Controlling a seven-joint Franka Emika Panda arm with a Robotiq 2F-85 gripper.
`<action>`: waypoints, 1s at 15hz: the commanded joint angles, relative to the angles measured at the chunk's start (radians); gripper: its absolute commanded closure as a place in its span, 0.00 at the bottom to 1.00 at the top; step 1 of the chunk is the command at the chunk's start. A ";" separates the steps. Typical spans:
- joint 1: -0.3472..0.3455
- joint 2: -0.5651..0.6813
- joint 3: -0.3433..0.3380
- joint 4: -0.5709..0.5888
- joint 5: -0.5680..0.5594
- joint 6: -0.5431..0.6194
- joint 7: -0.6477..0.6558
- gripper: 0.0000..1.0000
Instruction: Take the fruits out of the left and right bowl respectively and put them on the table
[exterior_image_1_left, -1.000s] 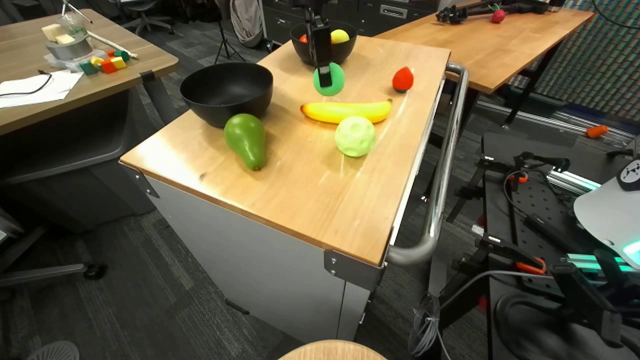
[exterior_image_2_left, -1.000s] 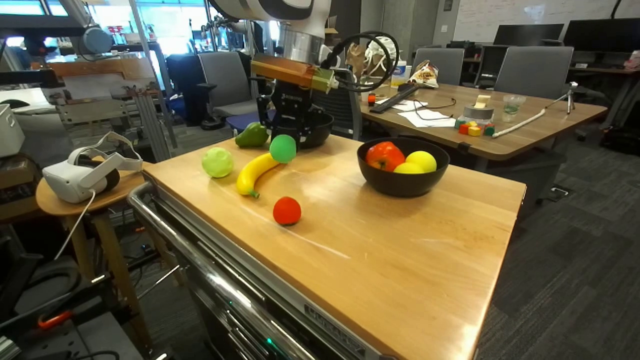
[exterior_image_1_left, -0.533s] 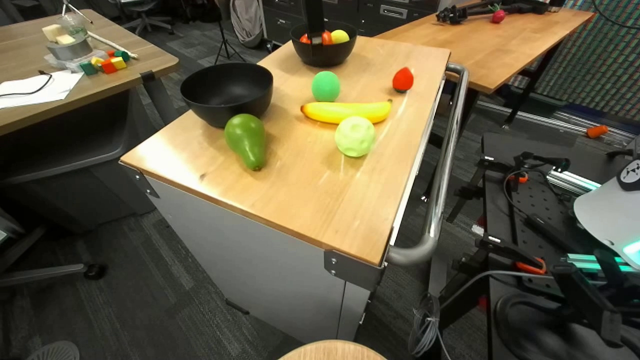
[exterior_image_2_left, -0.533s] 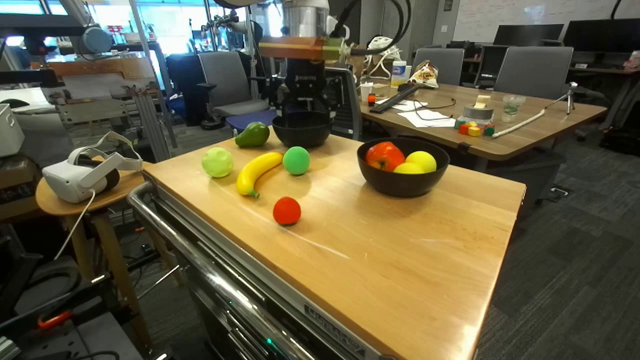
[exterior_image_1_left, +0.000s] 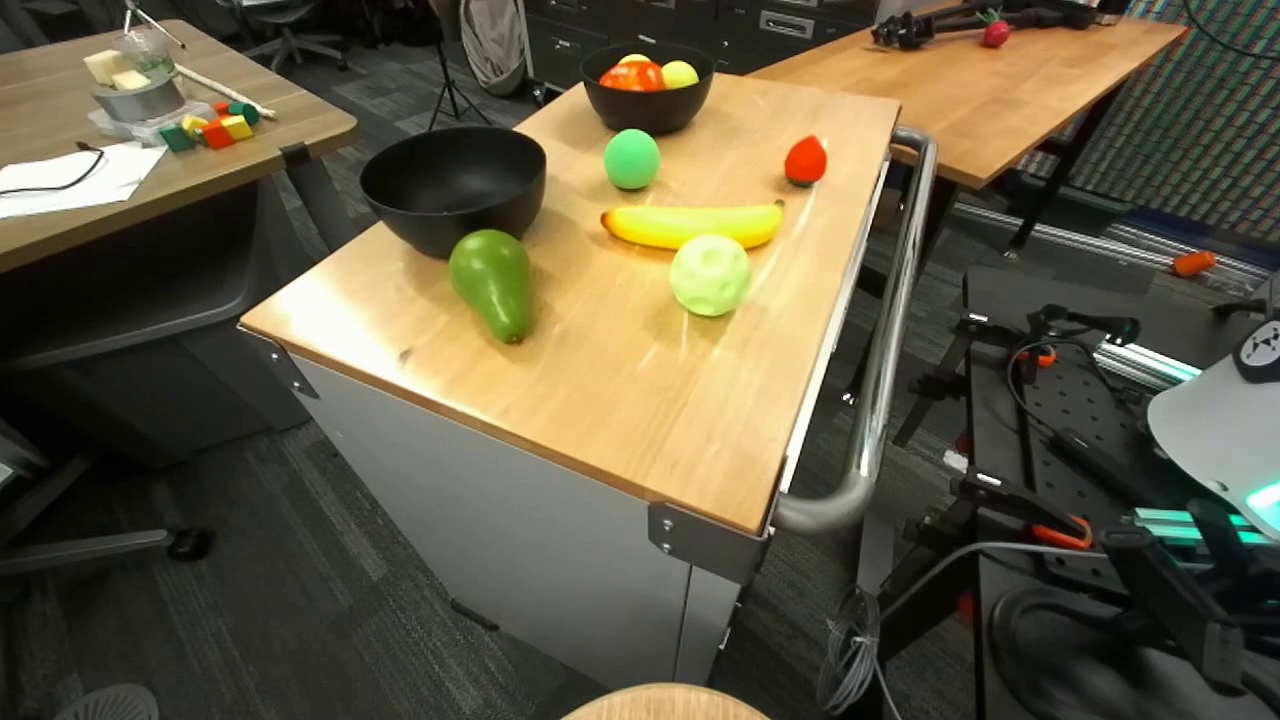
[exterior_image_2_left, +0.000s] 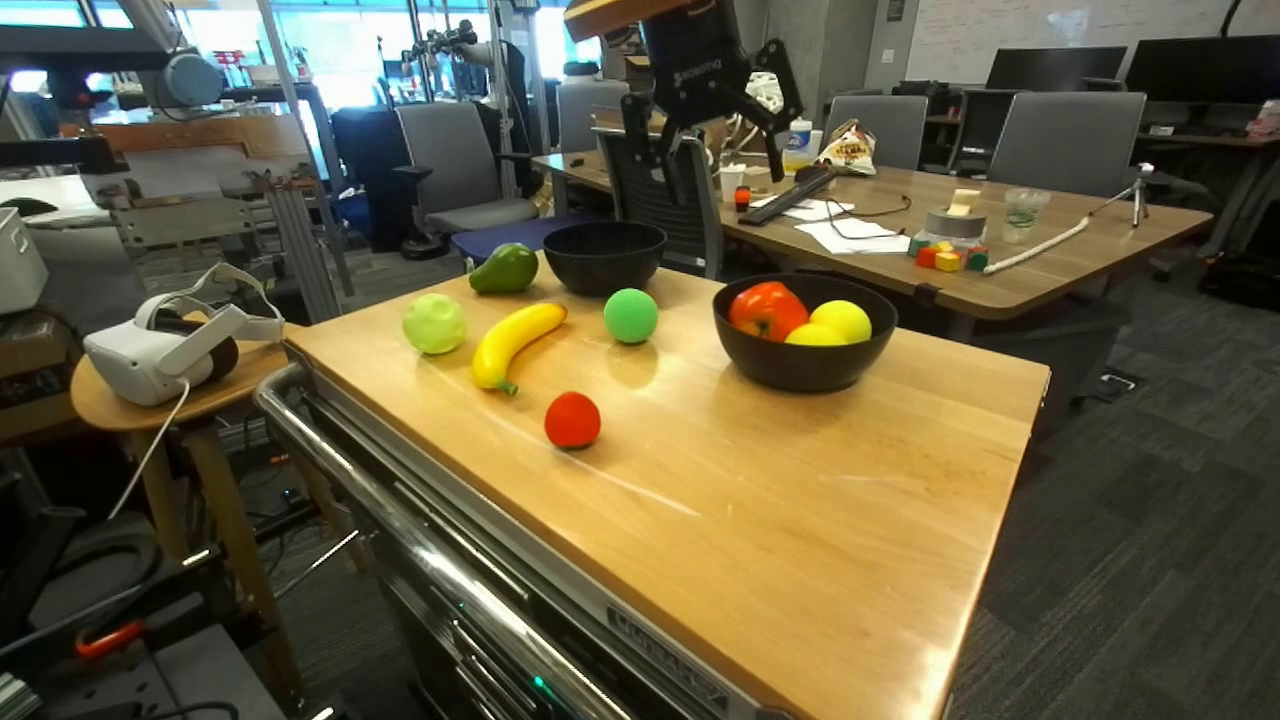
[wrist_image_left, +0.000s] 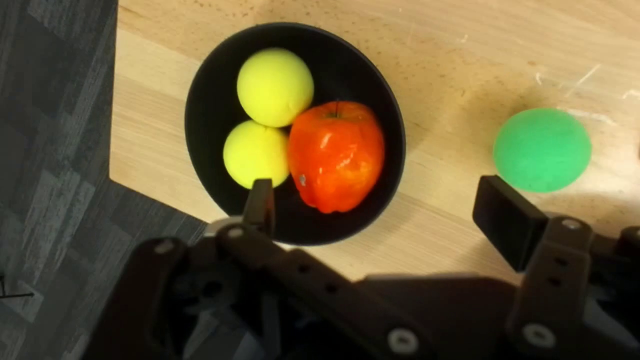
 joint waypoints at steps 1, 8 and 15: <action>-0.006 0.004 0.003 0.002 0.000 -0.003 -0.002 0.00; -0.023 0.117 -0.012 0.059 0.020 0.022 0.056 0.00; -0.081 0.263 -0.019 0.190 0.063 0.049 0.036 0.00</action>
